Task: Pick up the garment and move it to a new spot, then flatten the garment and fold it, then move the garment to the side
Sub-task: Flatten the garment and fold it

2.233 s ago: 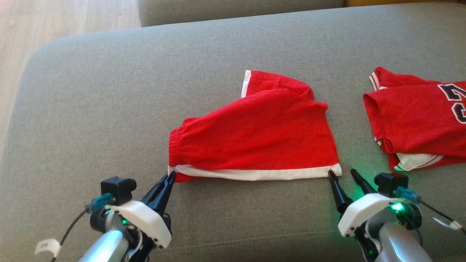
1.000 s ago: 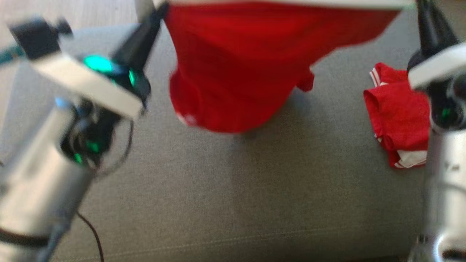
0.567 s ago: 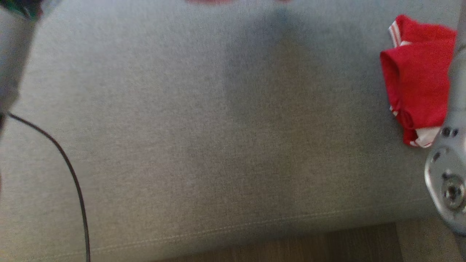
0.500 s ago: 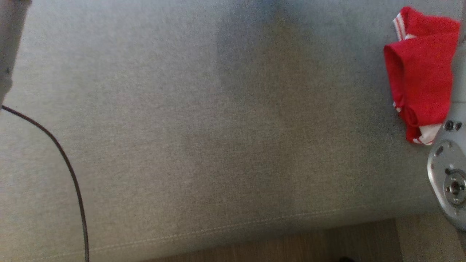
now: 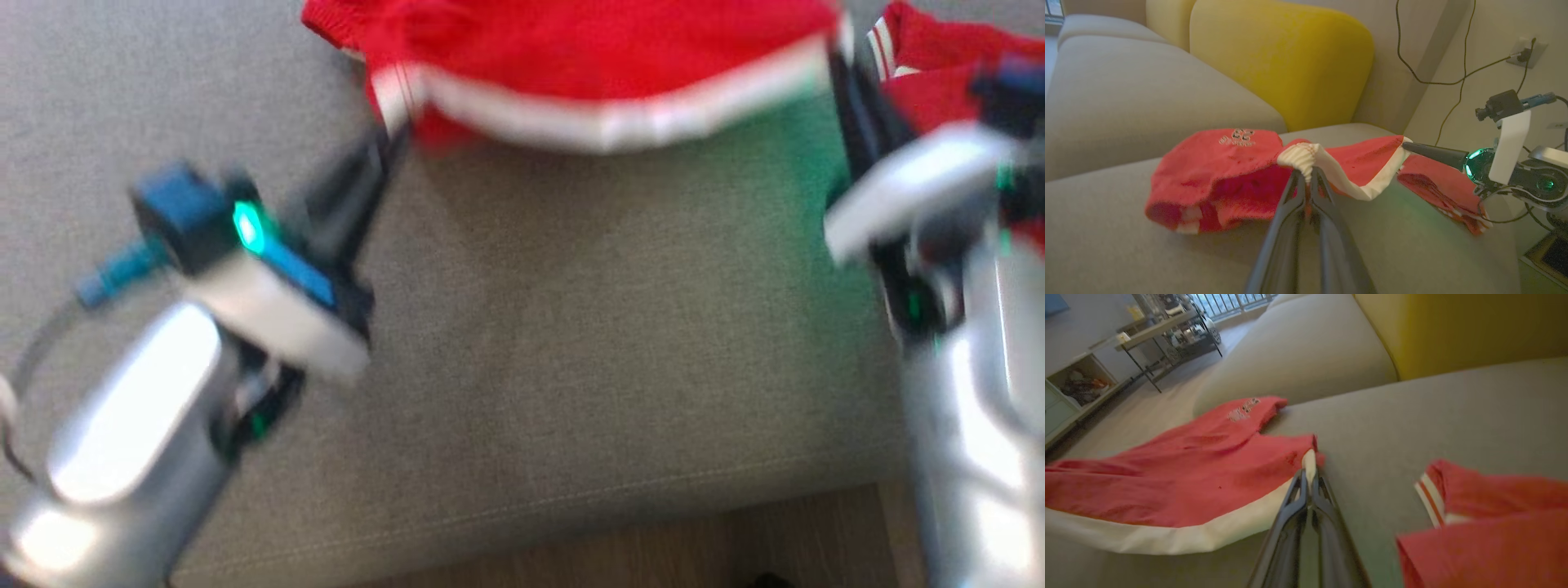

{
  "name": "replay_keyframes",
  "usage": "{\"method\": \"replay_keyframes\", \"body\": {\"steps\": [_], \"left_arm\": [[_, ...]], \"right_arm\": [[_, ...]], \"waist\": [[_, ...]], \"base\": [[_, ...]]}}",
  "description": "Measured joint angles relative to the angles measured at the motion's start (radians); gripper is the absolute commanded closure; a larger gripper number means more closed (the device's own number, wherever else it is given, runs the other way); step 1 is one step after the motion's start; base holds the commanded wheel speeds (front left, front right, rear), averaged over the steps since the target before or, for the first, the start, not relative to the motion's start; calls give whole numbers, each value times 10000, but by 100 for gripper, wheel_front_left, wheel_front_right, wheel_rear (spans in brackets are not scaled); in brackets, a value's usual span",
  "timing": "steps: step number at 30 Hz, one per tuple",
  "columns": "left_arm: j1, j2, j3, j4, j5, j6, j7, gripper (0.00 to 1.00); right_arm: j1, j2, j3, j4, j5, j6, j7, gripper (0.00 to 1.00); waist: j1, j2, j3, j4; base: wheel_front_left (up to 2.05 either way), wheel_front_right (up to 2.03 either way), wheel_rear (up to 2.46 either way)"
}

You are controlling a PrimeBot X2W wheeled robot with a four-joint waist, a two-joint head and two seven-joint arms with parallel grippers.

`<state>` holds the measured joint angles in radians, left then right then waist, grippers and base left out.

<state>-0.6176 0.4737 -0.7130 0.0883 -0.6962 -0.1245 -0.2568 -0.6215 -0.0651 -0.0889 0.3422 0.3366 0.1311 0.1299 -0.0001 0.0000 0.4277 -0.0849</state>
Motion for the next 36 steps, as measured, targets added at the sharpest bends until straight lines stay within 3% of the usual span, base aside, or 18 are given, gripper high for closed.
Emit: {"method": "replay_keyframes", "body": {"steps": [3,4,5,6,9,13,18,26,30,36], "left_arm": [[1359,305,-525,-420,86,-2,0,100],[1359,305,-525,-420,86,-2,0,100],[2118,424,-681,-566,221,0,0,100],[2118,424,-681,-566,221,0,0,100],[3087,522,-596,-823,441,-2,0,100],[3923,483,-245,-1340,454,-65,0,100],[4603,384,-203,-1743,713,-67,0,100],[4469,-477,-326,-1452,165,-63,0,100],[3775,-1166,-562,-894,-886,-63,0,100],[2863,-1618,-514,-301,-2669,-63,2,100]], "right_arm": [[2128,15,-550,-1542,13,0,917,100],[2128,15,-550,-1542,13,0,917,100],[3405,40,-1068,-2523,249,0,1406,100],[3405,40,-1068,-2523,249,0,1406,100],[5220,188,-1753,-4038,752,0,2040,100],[6246,267,-2153,-4763,1724,0,2180,100],[6972,282,-2418,-5358,2029,0,2414,100],[5936,286,-2765,-4924,3233,0,3475,100],[4044,282,-3365,-3804,3287,0,4305,100],[1109,270,-3745,-2360,2439,0,5177,100]], "waist": [[0,0,-257,17],[0,0,-257,17],[0,0,-444,45],[0,0,-444,45],[0,0,-820,108],[0,0,-1162,160],[0,0,-1393,357],[0,0,-1349,774],[1,0,-1102,1072],[2,0,-656,1425]], "base": [[0,0,0],[0,0,0],[0,0,0],[0,0,0],[0,0,0],[0,0,0],[0,0,0],[0,0,0],[0,0,0],[0,0,0]]}}
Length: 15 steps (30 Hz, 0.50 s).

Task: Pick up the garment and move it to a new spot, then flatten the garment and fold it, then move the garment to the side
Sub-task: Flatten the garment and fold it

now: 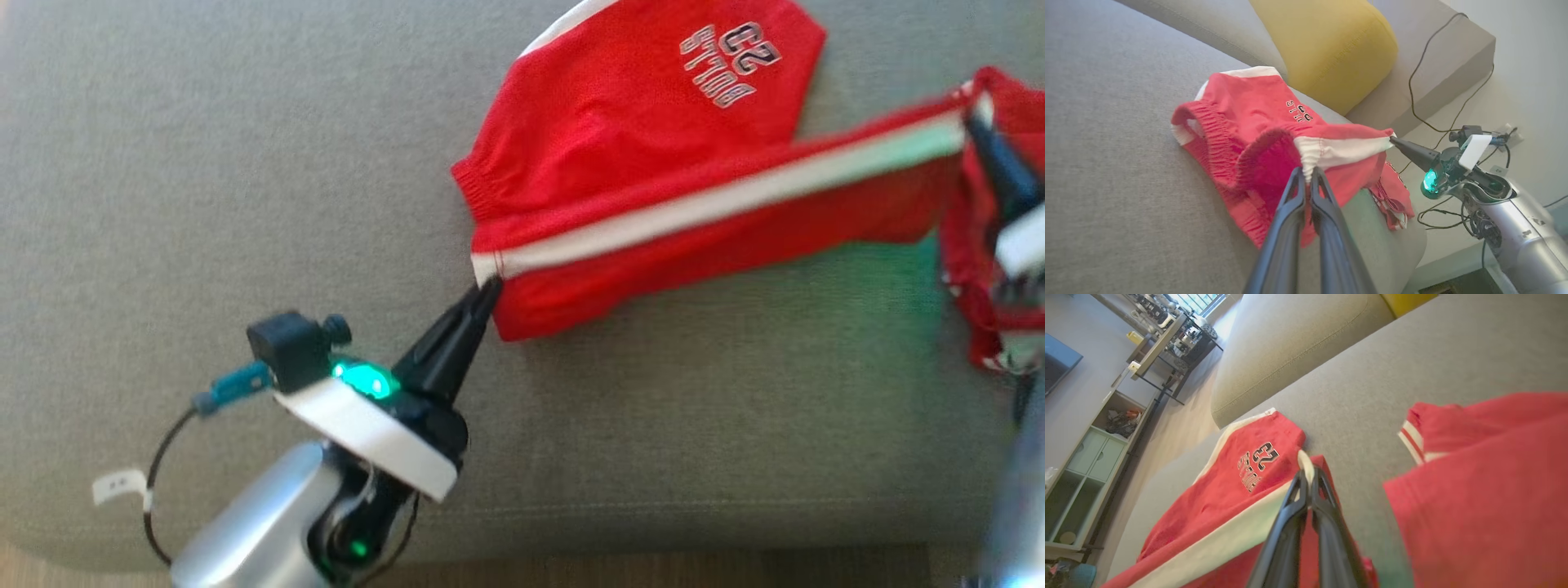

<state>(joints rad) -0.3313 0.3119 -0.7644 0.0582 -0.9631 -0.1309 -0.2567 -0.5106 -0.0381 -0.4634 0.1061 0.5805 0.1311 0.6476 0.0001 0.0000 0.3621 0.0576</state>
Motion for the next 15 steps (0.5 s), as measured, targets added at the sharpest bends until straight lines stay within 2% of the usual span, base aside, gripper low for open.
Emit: {"method": "replay_keyframes", "body": {"steps": [4,9,12,15], "left_arm": [[-859,-69,-157,485,-372,2,-2,100],[-1635,-610,-117,961,-1151,2,-2,100],[-1830,-907,109,1106,-1687,2,-2,100],[-2060,-963,280,1158,-1716,2,-2,100]], "right_arm": [[-1779,-25,-88,1189,-531,0,324,100],[-3508,-92,-113,2736,-1260,0,357,100],[-4320,-111,-59,3513,-1735,-2,165,100],[-5044,-148,-13,4165,-2098,-2,-125,100]], "waist": [[0,0,287,316],[1,0,647,697],[1,0,862,878],[1,0,1065,1022]], "base": [[0,0,0],[0,0,0],[0,0,0],[0,0,0]]}}
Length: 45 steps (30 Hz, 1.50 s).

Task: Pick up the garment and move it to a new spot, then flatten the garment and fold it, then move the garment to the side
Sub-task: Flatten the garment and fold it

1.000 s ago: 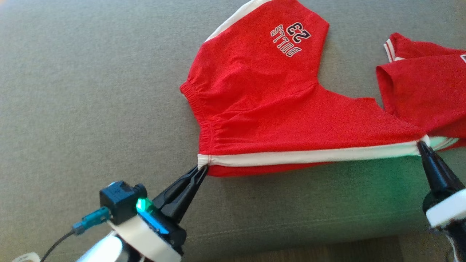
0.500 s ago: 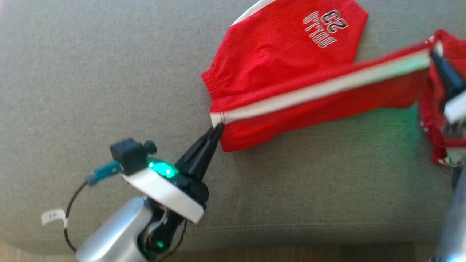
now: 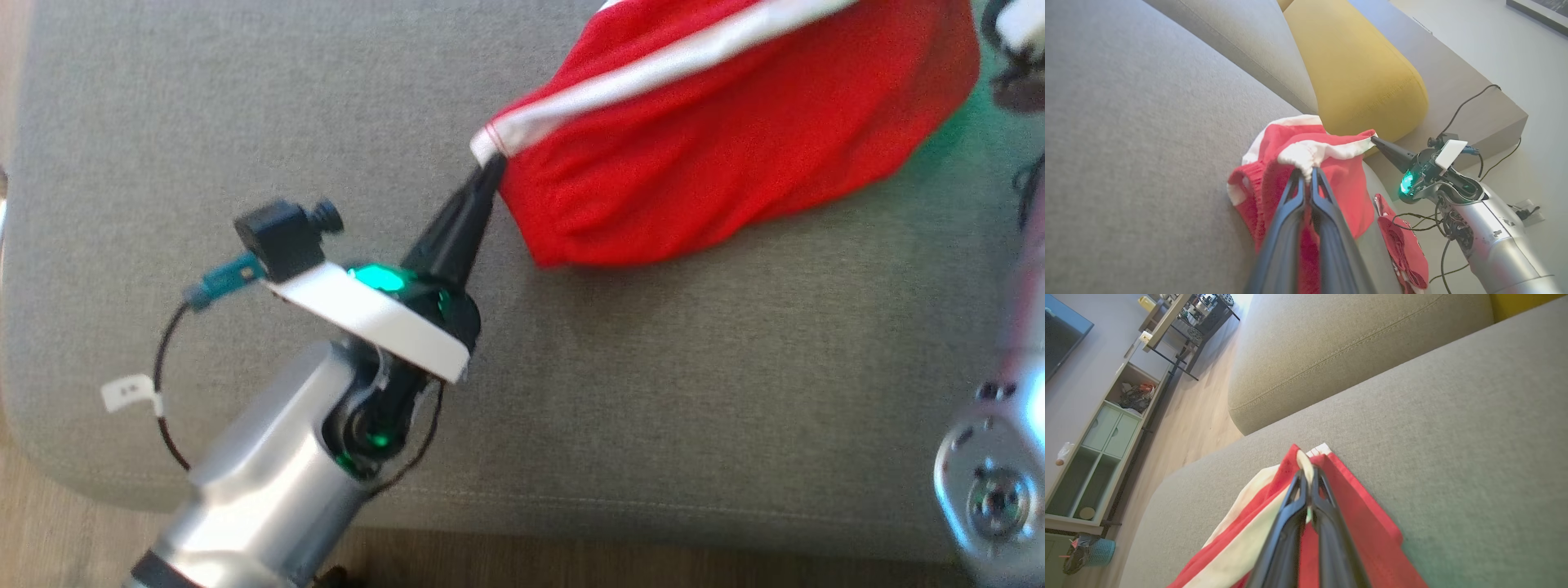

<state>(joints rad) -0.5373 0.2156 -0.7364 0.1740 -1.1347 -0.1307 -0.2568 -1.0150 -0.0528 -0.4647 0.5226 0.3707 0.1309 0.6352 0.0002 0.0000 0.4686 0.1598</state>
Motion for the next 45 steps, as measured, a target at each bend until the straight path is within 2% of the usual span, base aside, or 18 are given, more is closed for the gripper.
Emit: {"method": "replay_keyframes", "body": {"steps": [8,9,10,11,12,13,17,21,26,30,32,36,45], "left_arm": [[-290,-313,508,105,401,0,0,99],[-289,-360,539,127,456,0,0,87],[-290,-399,585,167,520,0,0,78],[-290,-422,617,217,527,0,0,67],[-290,-433,644,261,541,0,0,30],[-290,-458,677,305,583,0,0,0],[-293,-504,732,439,1287,0,0,0],[-257,-619,993,518,1914,0,0,0],[276,-727,1804,543,3760,6,0,0],[1298,-940,2775,38,5379,541,0,0],[1767,-1137,3062,-291,6067,805,0,0],[2453,-1417,3279,-901,7124,1053,0,0],[3250,-1638,2941,-1628,7904,1041,0,0]], "right_arm": [[-1283,-58,309,1290,-675,2,-826,100],[-1346,-75,366,1429,-727,0,-903,95],[-1405,-94,441,1574,-759,0,-982,82],[-1441,-102,493,1684,-802,0,-1076,57],[-1448,-104,575,1778,-855,0,-1170,30],[-1447,-113,717,1850,-874,0,-1271,0],[-1414,-125,1287,1889,-537,0,-1603,0],[-1172,-128,1689,1394,-65,0,-1620,0],[418,-359,2573,31,631,2,-1544,0],[2018,-899,3386,-834,637,2,-1511,0],[2469,-913,3170,-834,901,0,-1453,0],[2683,-1018,2761,-717,627,0,-1499,0],[2092,-1344,1124,1104,-1089,0,-1661,0]], "waist": [[-2,0,315,274],[-2,0,333,289],[-1,0,352,299],[-1,0,365,304],[-1,0,375,306],[-2,0,380,308],[-1,0,327,310],[-2,0,200,282],[-3,0,-99,67],[-4,0,-350,-194],[-4,0,-497,-255],[-4,0,-673,-144],[-4,0,-667,743]], "base": [[0,0,0],[0,0,0],[0,0,0],[0,0,0],[0,0,0],[0,0,0],[0,0,0],[0,0,0],[0,0,0],[0,0,0],[0,0,0],[0,0,0],[0,0,0]]}}
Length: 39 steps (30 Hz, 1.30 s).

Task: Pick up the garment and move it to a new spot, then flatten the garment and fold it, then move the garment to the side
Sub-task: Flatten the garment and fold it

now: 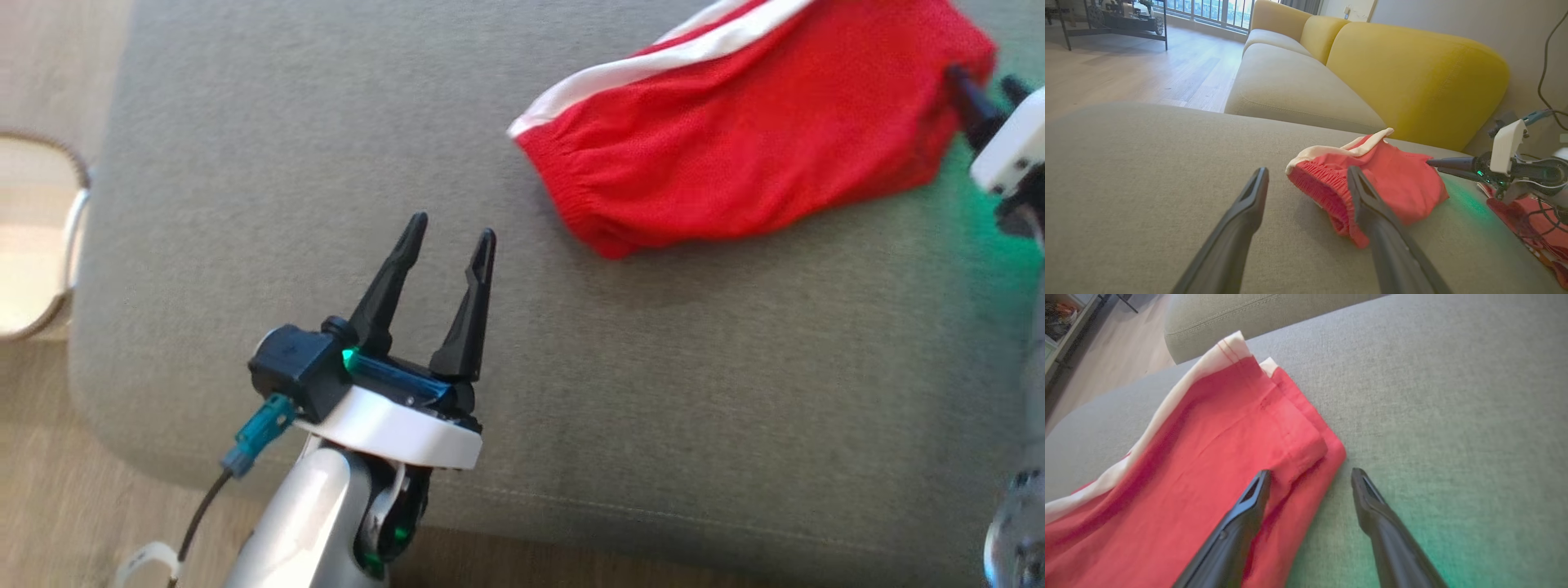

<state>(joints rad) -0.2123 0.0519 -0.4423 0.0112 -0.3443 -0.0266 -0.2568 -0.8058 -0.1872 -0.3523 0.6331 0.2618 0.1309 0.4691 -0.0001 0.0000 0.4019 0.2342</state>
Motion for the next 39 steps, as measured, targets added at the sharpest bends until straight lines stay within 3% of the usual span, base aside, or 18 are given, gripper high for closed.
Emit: {"method": "replay_keyframes", "body": {"steps": [11,12,13,15,26,39], "left_arm": [[30,-40,-295,-73,-48,196,0,0],[30,-40,-295,-73,-48,196,0,0],[32,-40,-295,-73,-46,226,0,0],[37,-40,-272,-69,-44,282,0,0],[413,-40,-67,-52,174,301,0,0],[680,-36,38,2,437,255,0,0]], "right_arm": [[-1444,-236,-1776,1948,-2964,4,-316,0],[-1537,-228,-1873,2088,-3162,4,-274,12],[-1599,-203,-1935,2201,-3298,4,-232,48],[-1692,-113,-2036,2441,-3415,4,-198,100],[-1569,309,-2004,2901,-2261,4,-660,100],[289,219,-1099,855,-890,2,-362,100]], "waist": [[1,0,179,762],[1,0,153,768],[1,0,121,762],[1,0,56,712],[1,0,-429,-218],[1,0,-940,-1421]], "base": [[0,0,0],[0,0,0],[0,0,0],[0,0,0],[0,0,0],[0,0,0]]}}
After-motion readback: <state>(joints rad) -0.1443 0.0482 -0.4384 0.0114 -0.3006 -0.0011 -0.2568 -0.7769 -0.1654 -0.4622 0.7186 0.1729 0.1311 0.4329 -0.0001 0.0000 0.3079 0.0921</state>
